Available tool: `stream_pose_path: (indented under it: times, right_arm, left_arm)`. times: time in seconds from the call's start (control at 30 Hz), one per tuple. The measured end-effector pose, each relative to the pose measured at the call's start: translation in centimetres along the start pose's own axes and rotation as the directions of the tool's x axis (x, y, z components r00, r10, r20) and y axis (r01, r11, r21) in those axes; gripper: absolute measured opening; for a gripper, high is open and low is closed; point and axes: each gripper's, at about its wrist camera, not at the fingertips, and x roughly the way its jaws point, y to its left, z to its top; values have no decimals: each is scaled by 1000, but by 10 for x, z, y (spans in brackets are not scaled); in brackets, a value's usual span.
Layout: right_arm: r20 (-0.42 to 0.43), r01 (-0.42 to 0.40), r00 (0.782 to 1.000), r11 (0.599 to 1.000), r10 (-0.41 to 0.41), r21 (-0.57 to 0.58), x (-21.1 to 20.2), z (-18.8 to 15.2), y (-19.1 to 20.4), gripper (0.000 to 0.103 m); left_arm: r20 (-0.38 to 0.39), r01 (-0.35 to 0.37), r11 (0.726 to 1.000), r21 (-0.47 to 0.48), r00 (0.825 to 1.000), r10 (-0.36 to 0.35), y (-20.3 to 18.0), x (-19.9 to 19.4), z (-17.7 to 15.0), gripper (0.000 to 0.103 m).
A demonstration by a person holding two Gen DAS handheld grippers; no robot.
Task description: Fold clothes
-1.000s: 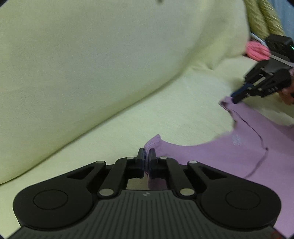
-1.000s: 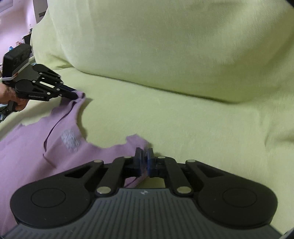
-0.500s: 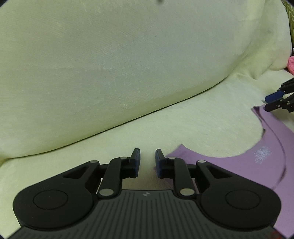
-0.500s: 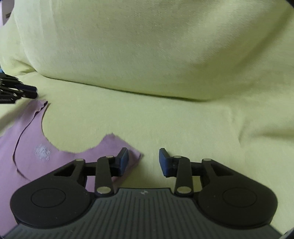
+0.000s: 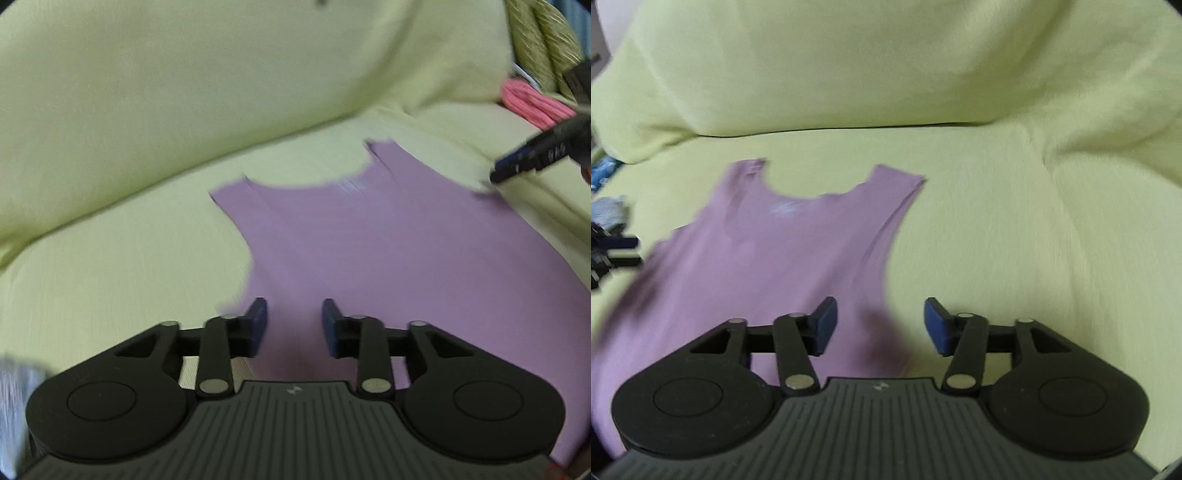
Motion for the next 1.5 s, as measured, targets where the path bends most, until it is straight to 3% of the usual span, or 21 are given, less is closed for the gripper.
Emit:
stream_pose_path:
  times: [0.1,0.2,0.3,0.4,0.43,0.53,0.63,0.7,0.77,0.87,0.93,1.03,1.13,1.23,1.27,1.33,1.4,1.43,1.5]
  right_arm:
    - [-2,-52,999,999,52,-10,-31,-32,25,56]
    - [12,-81,997,997,81,-8,-56,-66,50,64]
    - [21,-84,996,996,85,-39,-73,-95,76,68]
    - [21,-78,997,992,80,-96,-88,-121,99,75]
    - [21,-70,997,990,74,-126,-93,-130,106,75]
    - [27,-29,999,961,38,-274,-109,-156,128,78]
    - [39,9,999,891,10,-454,-122,-185,148,79]
    - [39,24,999,827,-3,-561,-126,-204,161,82]
    - [34,41,999,750,-25,-660,-126,-223,173,83]
    - [24,68,997,611,-80,-788,-117,-250,188,85]
    - [28,79,995,552,-100,-830,-112,-259,193,85]
    - [21,72,995,562,-97,-824,-110,-258,193,85]
    - [20,75,995,582,-101,-809,-110,-257,189,85]
    - [20,80,994,588,-109,-805,-110,-260,183,88]
    - [19,82,993,586,-113,-806,-109,-260,181,88]
    - [27,93,992,579,-123,-810,-109,-261,177,88]
    - [38,107,991,570,-132,-815,-109,-262,173,88]
    - [43,112,990,566,-134,-817,-109,-262,171,88]
    - [47,115,990,555,-134,-824,-108,-263,170,89]
  left_arm:
    - [-45,-7,1000,-11,999,7,-20,-26,-21,45]
    - [-94,-15,999,-49,996,11,-27,-47,-34,57]
    - [-135,-39,998,-54,990,32,-39,-55,-45,58]
    - [-144,-52,998,-37,989,46,-49,-65,-57,68]
    - [-142,-59,998,-23,988,55,-53,-71,-61,76]
    - [-124,-89,992,86,987,99,-71,-91,-81,78]
    - [-53,-139,960,243,986,156,-98,-114,-115,78]
    - [-15,-162,922,353,984,179,-116,-125,-140,79]
    - [38,-172,865,472,984,175,-134,-131,-165,82]
    - [74,-209,729,652,974,214,-156,-124,-197,82]
    - [92,-229,650,725,967,238,-162,-120,-213,82]
    - [91,-232,599,767,962,255,-158,-111,-223,82]
    - [99,-239,517,822,954,283,-155,-101,-232,80]
    - [98,-235,451,861,947,306,-149,-91,-237,69]
    - [82,-212,443,871,952,294,-147,-91,-238,62]
    - [23,-146,473,869,967,255,-144,-97,-235,48]
    - [-18,-108,529,842,974,227,-140,-107,-225,31]
    - [-32,-97,579,809,977,209,-136,-113,-216,11]
    - [-42,-89,682,726,984,173,-120,-121,-193,6]
